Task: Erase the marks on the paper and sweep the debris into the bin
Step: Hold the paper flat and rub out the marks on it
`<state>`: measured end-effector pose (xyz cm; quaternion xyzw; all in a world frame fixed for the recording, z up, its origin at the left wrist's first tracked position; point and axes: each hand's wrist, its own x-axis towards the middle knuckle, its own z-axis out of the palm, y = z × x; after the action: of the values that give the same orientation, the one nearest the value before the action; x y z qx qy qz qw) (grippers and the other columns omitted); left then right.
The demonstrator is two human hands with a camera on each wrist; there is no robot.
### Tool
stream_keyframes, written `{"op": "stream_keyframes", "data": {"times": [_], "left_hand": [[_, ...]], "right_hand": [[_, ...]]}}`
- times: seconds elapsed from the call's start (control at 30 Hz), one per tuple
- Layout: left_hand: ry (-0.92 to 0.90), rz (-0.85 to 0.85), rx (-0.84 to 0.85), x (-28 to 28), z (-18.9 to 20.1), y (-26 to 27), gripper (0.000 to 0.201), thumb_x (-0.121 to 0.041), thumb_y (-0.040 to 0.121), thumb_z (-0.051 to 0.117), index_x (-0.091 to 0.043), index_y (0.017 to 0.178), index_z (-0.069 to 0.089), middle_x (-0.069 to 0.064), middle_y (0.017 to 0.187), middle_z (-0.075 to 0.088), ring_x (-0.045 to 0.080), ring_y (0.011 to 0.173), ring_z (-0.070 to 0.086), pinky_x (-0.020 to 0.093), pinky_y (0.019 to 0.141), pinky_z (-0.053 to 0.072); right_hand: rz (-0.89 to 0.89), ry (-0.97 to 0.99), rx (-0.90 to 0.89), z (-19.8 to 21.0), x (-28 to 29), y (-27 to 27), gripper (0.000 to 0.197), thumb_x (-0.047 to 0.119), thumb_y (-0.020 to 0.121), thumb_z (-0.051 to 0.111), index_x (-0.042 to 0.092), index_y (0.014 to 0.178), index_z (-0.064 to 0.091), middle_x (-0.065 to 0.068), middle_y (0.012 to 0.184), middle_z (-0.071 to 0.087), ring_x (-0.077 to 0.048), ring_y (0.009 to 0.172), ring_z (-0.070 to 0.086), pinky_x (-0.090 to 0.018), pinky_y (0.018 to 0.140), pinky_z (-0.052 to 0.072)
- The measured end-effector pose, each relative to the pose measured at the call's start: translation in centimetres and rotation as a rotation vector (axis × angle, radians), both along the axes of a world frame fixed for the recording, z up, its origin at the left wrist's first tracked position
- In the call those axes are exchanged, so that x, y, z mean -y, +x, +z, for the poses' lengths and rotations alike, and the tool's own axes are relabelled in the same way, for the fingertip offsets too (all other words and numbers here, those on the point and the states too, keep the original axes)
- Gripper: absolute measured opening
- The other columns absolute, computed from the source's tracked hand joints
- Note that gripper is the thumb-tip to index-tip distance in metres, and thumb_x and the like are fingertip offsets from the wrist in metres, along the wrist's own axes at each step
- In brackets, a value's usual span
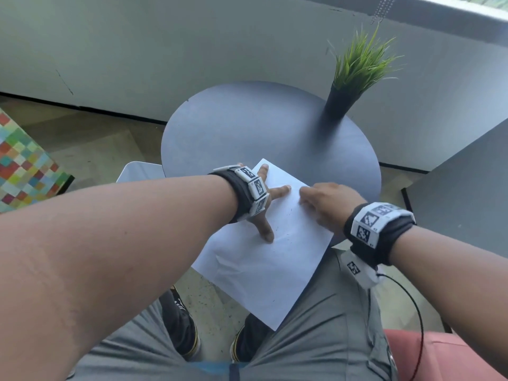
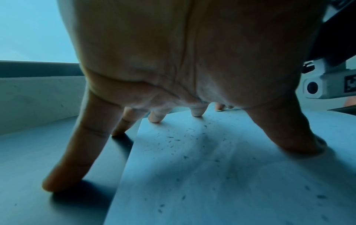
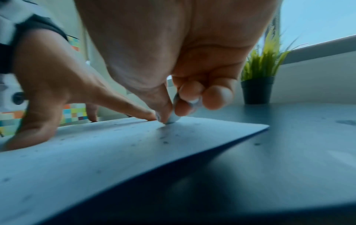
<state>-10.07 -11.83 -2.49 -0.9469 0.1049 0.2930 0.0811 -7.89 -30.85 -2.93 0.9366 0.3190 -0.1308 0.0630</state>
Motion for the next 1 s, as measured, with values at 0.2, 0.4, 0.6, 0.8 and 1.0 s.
{"op": "stream_keyframes", "data": {"times": [0.2,0.4,0.6,0.8,1.0], "left_hand": [[0.014,-0.002,0.013,-0.1,-0.1,-0.1,0.129,-0.091,0.043,0.062,-0.061,0.14,-0.018,0.008,0.159,-0.024,0.059,0.138,0.004,0.067,0.106,0.025],[0.004,0.009,-0.002,0.0,-0.2,0.0,0.128,-0.089,0.046,0.064,-0.062,0.139,-0.019,0.008,0.158,-0.027,0.06,0.139,0.001,0.068,0.105,0.023],[-0.003,0.006,-0.017,0.1,-0.2,-0.1,0.129,-0.088,0.048,0.066,-0.059,0.141,-0.019,0.009,0.157,-0.029,0.058,0.14,0.003,0.068,0.105,0.024],[0.002,0.02,-0.009,-0.1,-0.6,0.0,0.131,-0.09,0.043,0.064,-0.062,0.139,-0.02,0.006,0.158,-0.029,0.06,0.139,-0.005,0.071,0.105,0.022],[-0.018,0.02,-0.006,-0.1,-0.6,0.1,0.13,-0.091,0.042,0.064,-0.063,0.138,-0.019,0.007,0.157,-0.029,0.059,0.139,-0.002,0.07,0.105,0.024]], "right_hand": [[0.201,0.006,-0.132,-0.9,-1.9,-3.6,0.014,0.028,0.094,0.045,0.029,0.107,0.05,0.004,0.093,0.05,-0.027,0.09,0.058,-0.034,0.066,0.043],[0.008,0.038,-0.019,0.0,-0.5,-1.4,0.013,0.023,0.089,0.045,0.022,0.102,0.05,-0.003,0.096,0.055,-0.031,0.09,0.058,-0.04,0.073,0.051],[-0.011,0.055,-0.043,0.0,0.4,-1.4,0.011,0.035,0.095,0.042,0.028,0.098,0.049,0.004,0.092,0.053,-0.027,0.09,0.058,-0.039,0.072,0.05],[0.173,0.091,-0.165,-0.9,-0.7,-5.1,0.008,0.031,0.095,0.046,0.026,0.099,0.05,0.007,0.086,0.047,-0.025,0.085,0.054,-0.041,0.07,0.05],[-0.074,0.131,-0.009,-0.8,1.5,-1.5,0.017,0.036,0.095,0.041,0.025,0.101,0.053,-0.001,0.097,0.06,-0.03,0.093,0.059,-0.041,0.076,0.051]]}}
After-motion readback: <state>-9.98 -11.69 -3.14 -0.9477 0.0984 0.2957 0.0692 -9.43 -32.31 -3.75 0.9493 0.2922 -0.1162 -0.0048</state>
